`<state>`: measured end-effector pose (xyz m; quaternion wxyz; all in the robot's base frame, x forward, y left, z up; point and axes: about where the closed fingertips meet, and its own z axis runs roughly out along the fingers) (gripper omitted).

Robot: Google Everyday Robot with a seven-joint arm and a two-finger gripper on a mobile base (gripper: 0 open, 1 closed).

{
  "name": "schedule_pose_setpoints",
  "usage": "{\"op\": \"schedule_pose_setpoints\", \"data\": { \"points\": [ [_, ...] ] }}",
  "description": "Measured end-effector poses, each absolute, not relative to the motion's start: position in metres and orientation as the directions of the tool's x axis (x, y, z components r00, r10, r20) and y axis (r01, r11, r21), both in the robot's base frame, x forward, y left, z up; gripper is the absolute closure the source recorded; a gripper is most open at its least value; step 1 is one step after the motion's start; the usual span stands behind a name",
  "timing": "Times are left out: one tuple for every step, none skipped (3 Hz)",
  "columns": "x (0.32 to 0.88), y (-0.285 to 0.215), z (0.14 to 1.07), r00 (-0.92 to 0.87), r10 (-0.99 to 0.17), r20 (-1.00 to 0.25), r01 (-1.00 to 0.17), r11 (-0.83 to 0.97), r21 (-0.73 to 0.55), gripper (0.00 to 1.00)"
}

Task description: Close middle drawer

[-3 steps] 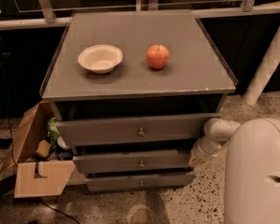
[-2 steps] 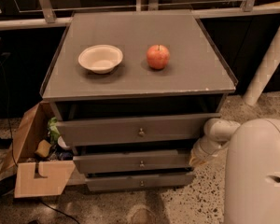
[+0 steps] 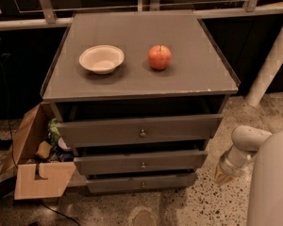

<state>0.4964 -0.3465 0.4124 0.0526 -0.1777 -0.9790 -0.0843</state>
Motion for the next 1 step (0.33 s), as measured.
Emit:
{"op": "schedule_pose_setpoints", "data": {
  "points": [
    [0.4577, -0.3911, 0.43, -0.9, 0.407, 0.158, 0.425, 0.899, 0.106, 1.0]
  ]
}}
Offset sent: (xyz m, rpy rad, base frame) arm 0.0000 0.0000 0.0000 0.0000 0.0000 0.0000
